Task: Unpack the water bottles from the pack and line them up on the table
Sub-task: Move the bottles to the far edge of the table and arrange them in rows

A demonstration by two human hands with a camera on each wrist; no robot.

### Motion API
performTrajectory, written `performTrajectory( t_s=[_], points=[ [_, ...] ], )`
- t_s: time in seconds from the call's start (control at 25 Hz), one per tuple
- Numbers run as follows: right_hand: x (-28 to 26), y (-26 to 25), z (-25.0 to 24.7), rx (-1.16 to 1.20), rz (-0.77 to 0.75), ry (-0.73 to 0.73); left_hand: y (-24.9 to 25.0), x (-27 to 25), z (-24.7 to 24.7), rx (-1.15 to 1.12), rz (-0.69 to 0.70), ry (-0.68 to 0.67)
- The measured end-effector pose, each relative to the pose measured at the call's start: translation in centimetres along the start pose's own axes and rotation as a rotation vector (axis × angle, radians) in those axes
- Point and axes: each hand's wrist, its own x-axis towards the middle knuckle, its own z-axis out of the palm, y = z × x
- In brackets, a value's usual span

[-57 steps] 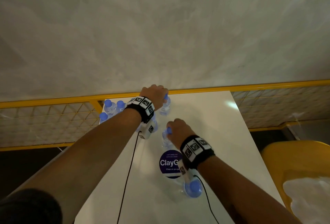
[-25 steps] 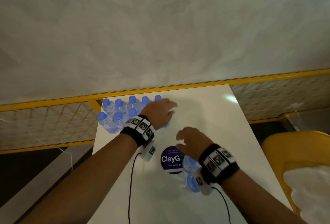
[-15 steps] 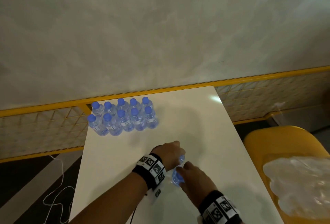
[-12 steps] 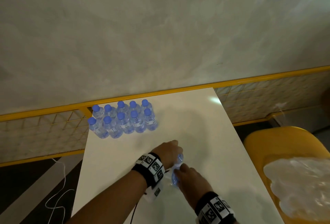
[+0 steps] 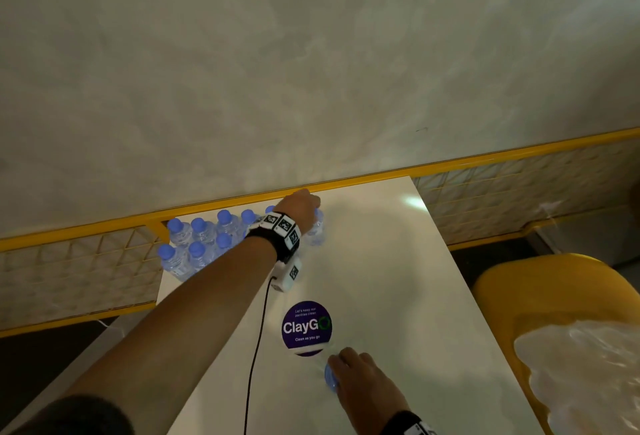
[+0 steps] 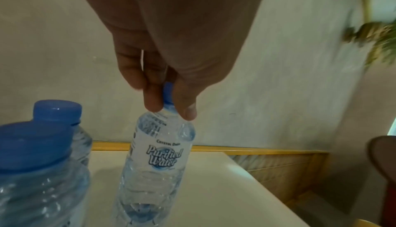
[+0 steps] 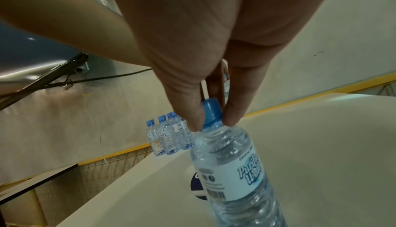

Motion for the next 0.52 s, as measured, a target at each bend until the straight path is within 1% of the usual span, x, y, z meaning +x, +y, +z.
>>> performTrajectory(
  t_s=[0.08, 0.16, 0.2, 0.32, 0.4, 0.48, 0.52],
  points=[
    [0.0, 0.2, 0.5, -0.018, -0.018, 0.0, -1.0, 2.0, 0.2, 0.081, -0.03, -0.018],
    [0.0, 0.4, 0.8, -0.05, 0.012, 0.061, -1.6, 3.3, 0.7, 0.145, -0.05, -0.039],
    [-0.2, 0.3, 0.7, -0.027, 0.032, 0.073, -1.9, 3.9, 1.0, 0.166, -0.064, -0.057],
    [-0.2, 0.2, 0.5, -0.017, 0.029, 0.068, -2.5, 4.7, 2.1, 0.202, -0.089, -0.11],
    [-0.4, 0.4, 0.7, -0.024, 0.022, 0.071, -3.0, 5.0, 3.0, 0.186, -0.094, -0.102],
    [-0.2, 0.3, 0.9, 0.037, 0.034, 0.012, -3.4, 4.9, 3.2, 0.133, -0.089, -0.072],
    [0.0, 0.2, 0.7, 0.027, 0.025, 0.011, -3.5, 4.7, 3.0, 0.114, -0.088, -0.063]
  ],
)
